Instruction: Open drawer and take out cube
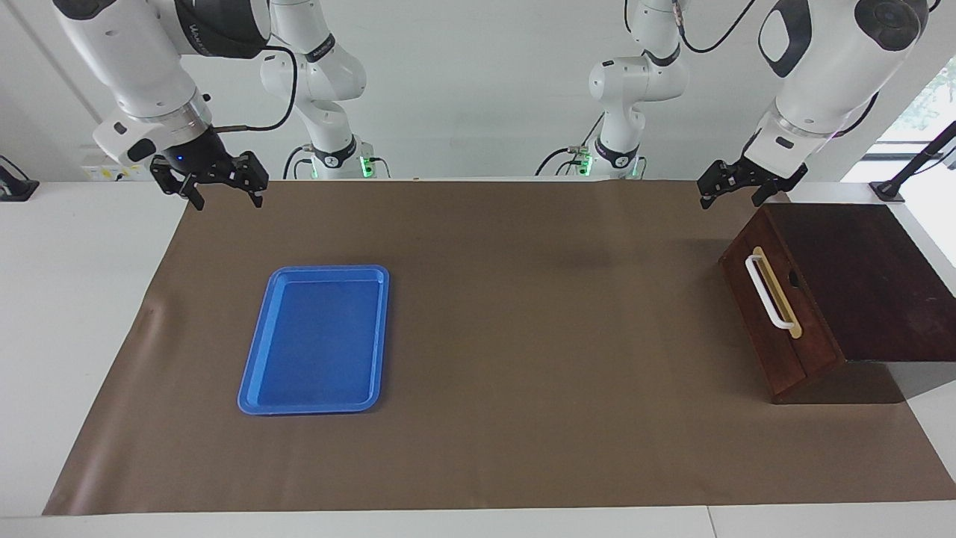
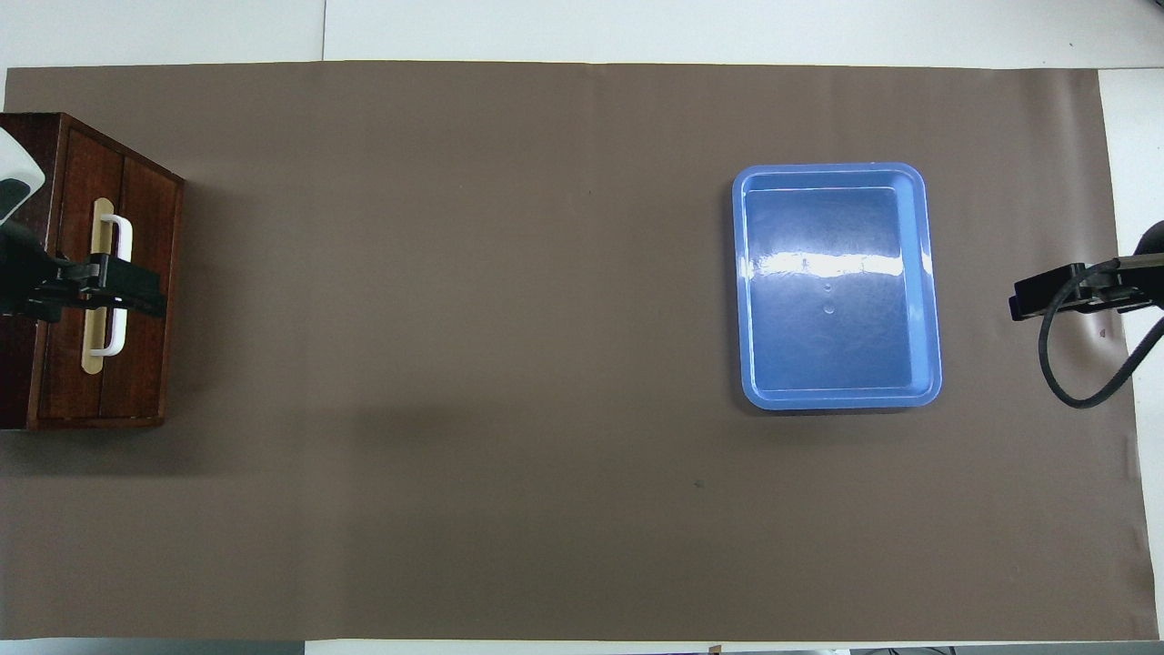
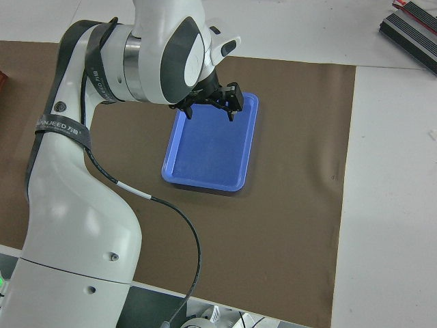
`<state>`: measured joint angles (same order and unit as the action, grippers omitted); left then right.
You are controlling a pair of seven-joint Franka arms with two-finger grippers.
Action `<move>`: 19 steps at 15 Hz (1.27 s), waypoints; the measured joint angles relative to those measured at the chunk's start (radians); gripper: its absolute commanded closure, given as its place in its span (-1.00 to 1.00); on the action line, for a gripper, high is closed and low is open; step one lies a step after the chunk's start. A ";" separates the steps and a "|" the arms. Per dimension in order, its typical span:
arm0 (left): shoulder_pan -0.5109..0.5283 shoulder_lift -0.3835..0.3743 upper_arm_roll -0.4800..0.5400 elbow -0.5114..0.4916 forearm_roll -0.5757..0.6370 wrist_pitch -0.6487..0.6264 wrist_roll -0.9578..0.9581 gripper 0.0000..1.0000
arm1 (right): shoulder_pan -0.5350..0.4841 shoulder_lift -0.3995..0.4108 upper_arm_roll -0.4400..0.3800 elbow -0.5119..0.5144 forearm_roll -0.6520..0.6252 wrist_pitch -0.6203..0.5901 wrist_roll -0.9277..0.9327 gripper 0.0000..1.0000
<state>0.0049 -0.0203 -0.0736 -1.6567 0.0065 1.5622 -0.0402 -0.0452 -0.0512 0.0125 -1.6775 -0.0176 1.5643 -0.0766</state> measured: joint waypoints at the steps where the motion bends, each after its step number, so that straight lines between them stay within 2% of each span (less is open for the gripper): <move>1: 0.001 0.000 0.005 -0.011 0.005 0.019 0.000 -1.00 | 0.000 0.000 0.000 0.000 0.000 0.000 0.000 -1.00; 6: -0.006 0.021 0.002 -0.073 0.133 0.153 0.002 -1.00 | 0.000 0.000 0.000 0.000 0.000 0.000 0.000 -1.00; 11: -0.082 0.083 0.000 -0.129 0.346 0.251 -0.036 -1.00 | 0.000 0.000 0.000 0.000 0.000 0.000 0.000 -1.00; 19: -0.030 0.123 0.016 -0.276 0.456 0.489 -0.116 -1.00 | 0.000 0.000 0.000 0.000 0.000 -0.004 0.000 -1.00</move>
<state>-0.0255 0.1026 -0.0574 -1.9327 0.4622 2.0513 -0.1558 -0.0452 -0.0512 0.0125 -1.6775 -0.0176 1.5603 -0.0766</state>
